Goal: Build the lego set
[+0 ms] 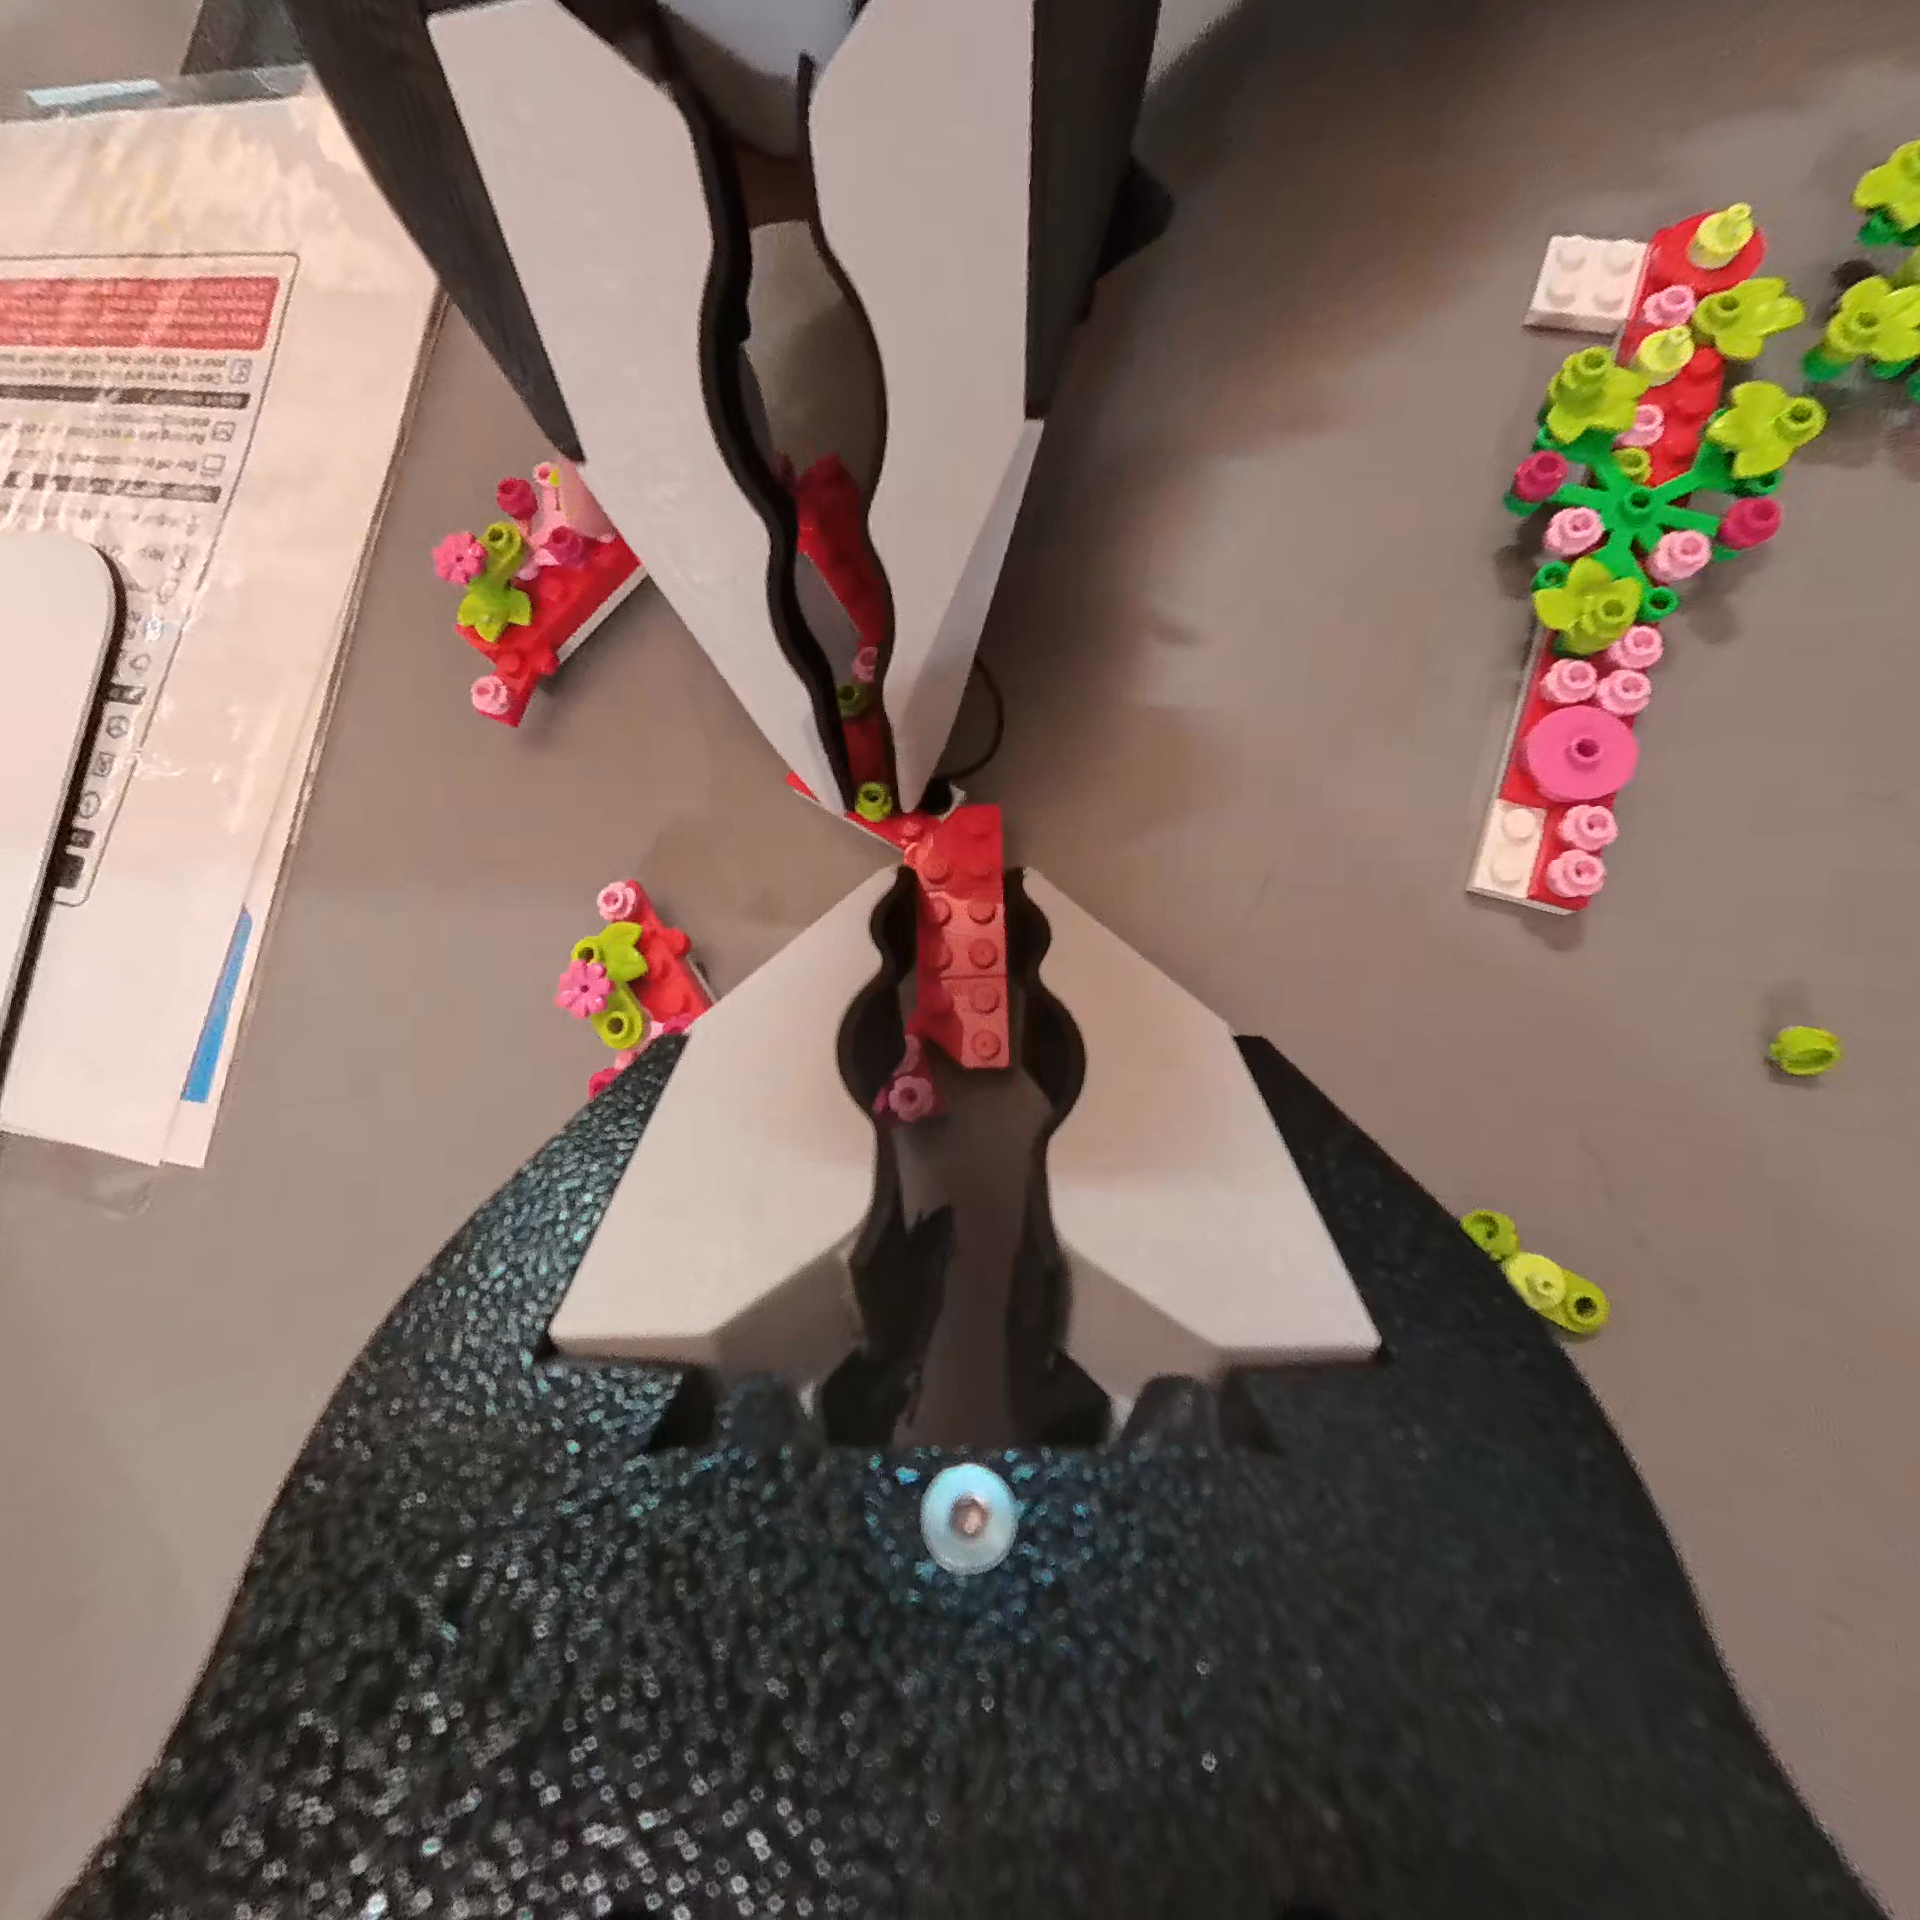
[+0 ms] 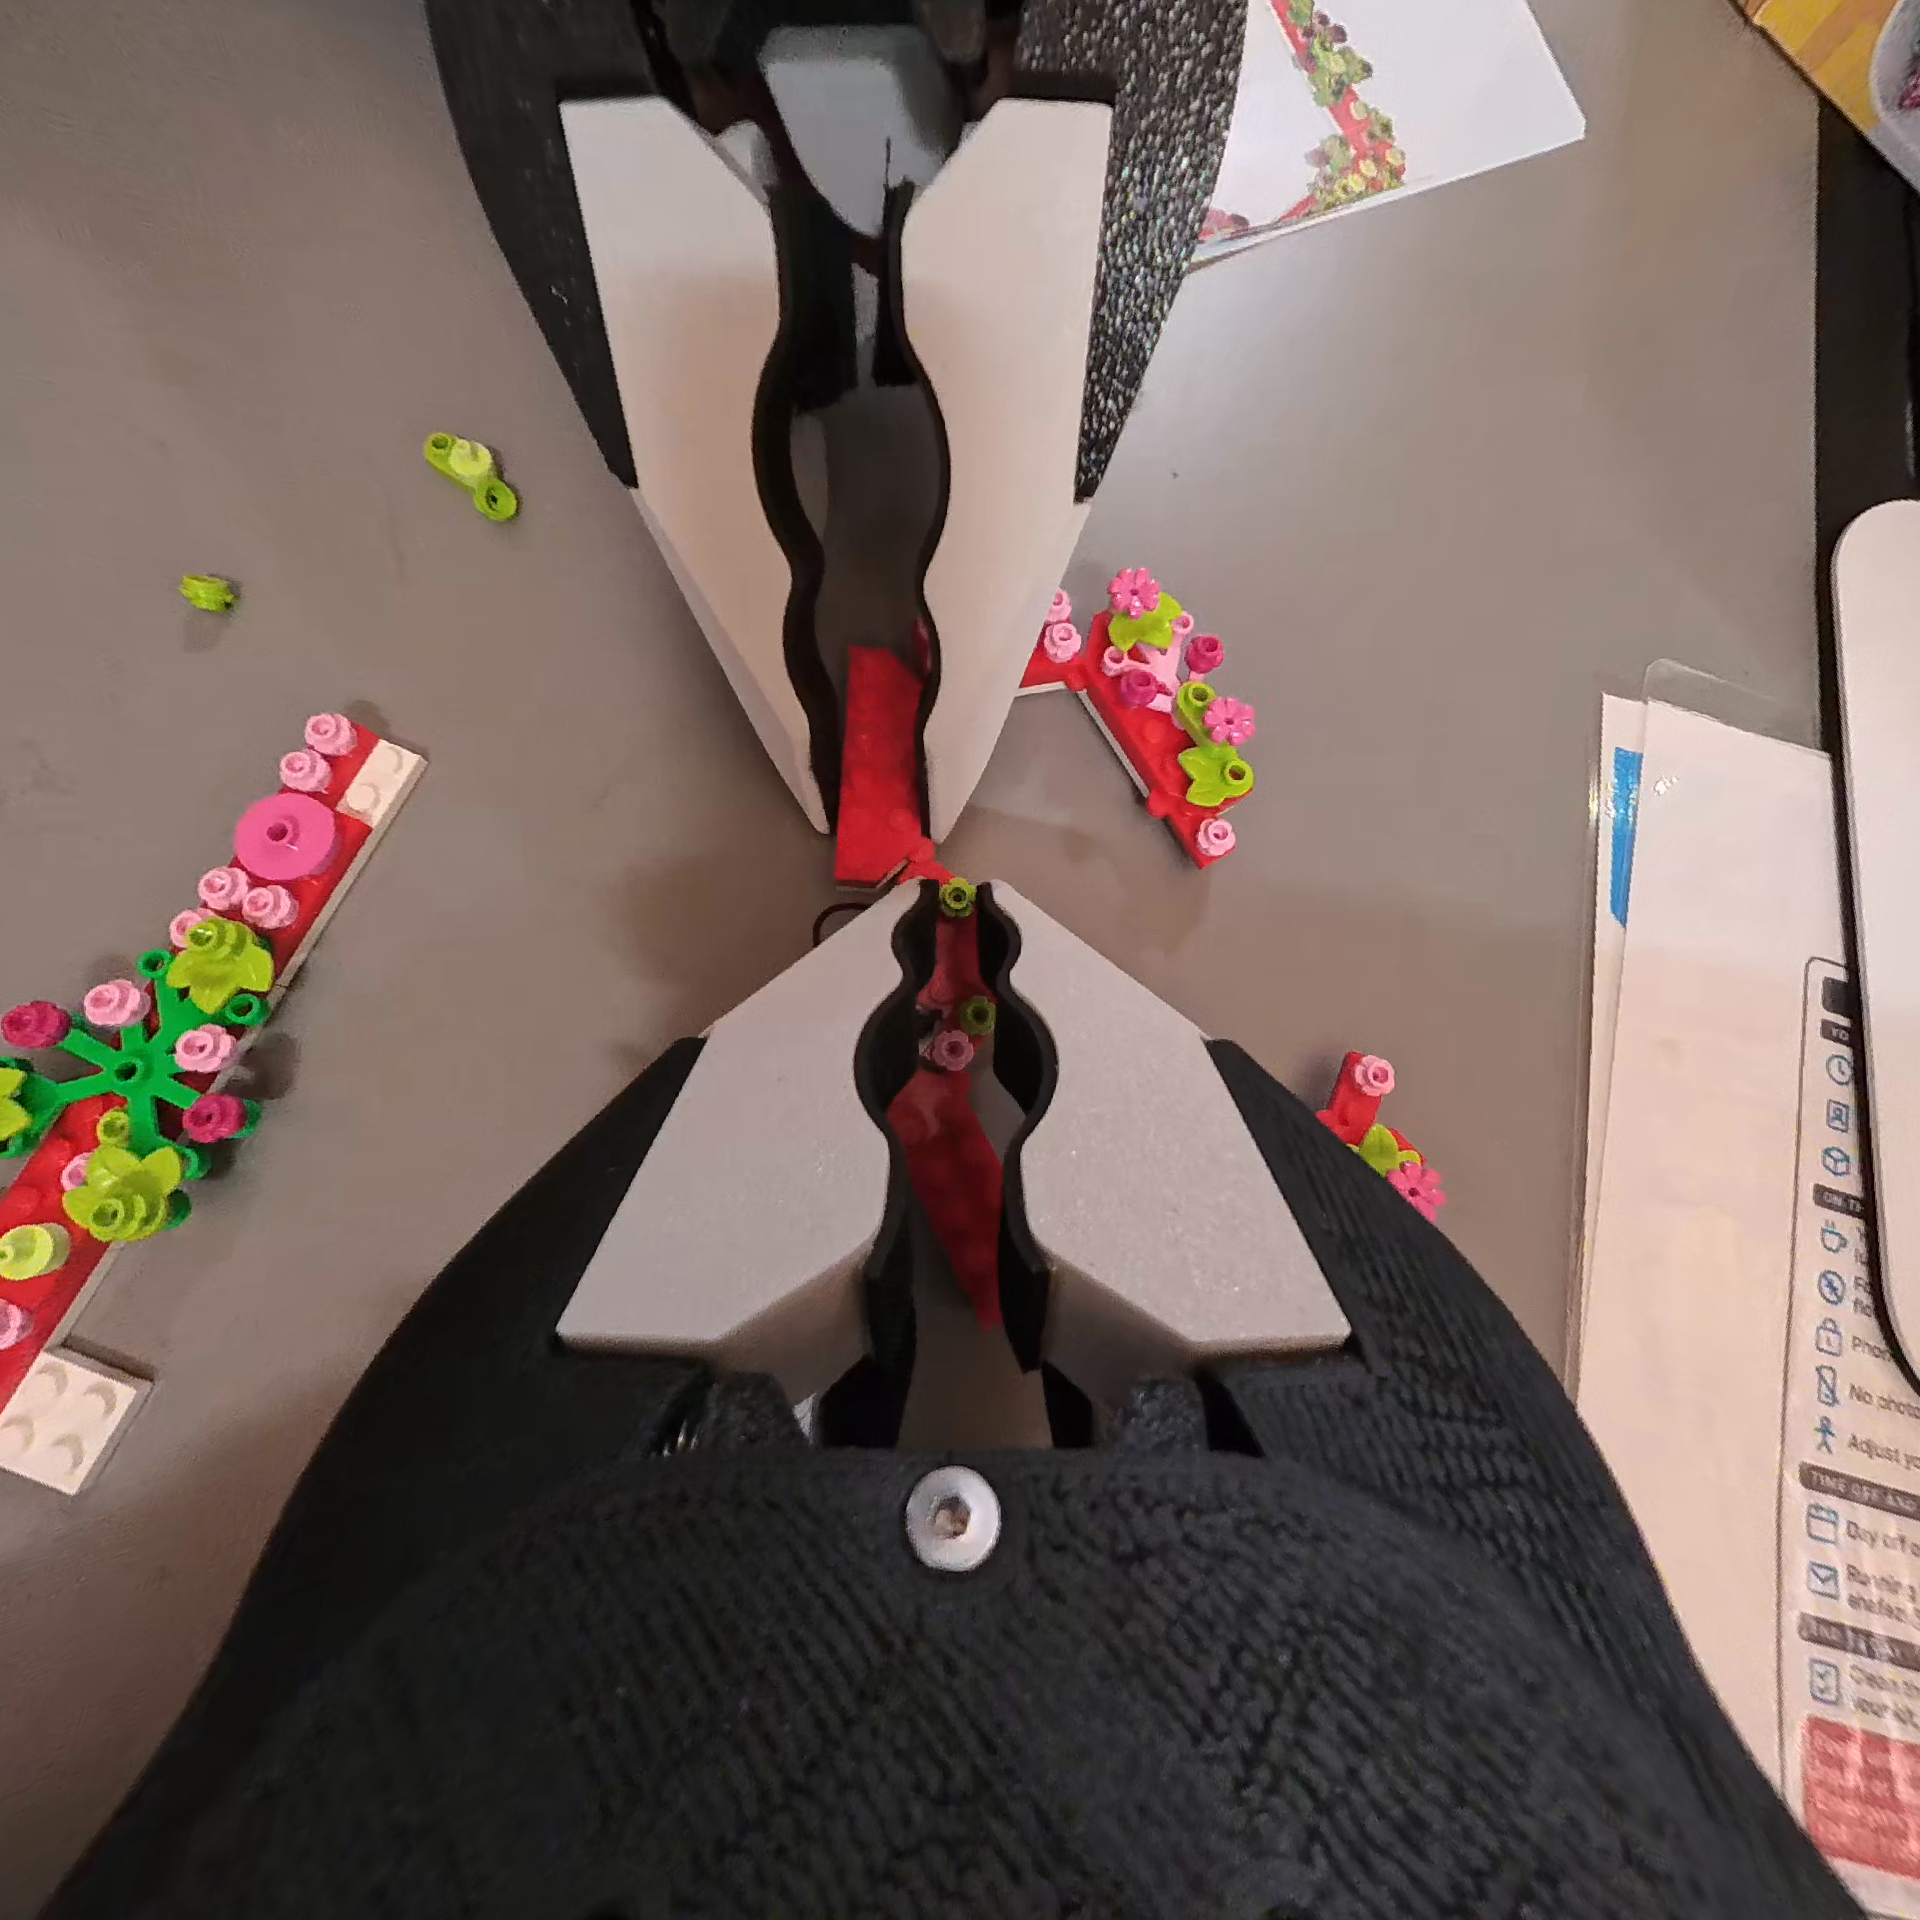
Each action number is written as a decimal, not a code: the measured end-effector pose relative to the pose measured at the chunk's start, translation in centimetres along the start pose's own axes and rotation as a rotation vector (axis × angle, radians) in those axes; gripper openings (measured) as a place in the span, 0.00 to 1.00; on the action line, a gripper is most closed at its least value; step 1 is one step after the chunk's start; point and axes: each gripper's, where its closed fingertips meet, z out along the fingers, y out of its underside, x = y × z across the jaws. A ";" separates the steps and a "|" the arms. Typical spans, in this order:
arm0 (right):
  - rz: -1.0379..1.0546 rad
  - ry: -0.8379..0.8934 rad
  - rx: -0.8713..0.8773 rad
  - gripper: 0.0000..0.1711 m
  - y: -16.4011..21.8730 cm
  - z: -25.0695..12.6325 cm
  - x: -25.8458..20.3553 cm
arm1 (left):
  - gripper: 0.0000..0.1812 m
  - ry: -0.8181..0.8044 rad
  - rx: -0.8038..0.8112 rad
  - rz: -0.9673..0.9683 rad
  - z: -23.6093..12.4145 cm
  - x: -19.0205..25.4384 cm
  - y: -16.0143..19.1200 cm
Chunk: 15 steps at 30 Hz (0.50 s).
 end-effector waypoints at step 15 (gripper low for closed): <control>0.005 0.033 -0.008 0.10 0.0 -0.2 0.4 | 0.08 0.005 0.004 -0.016 0.0 0.0 0.0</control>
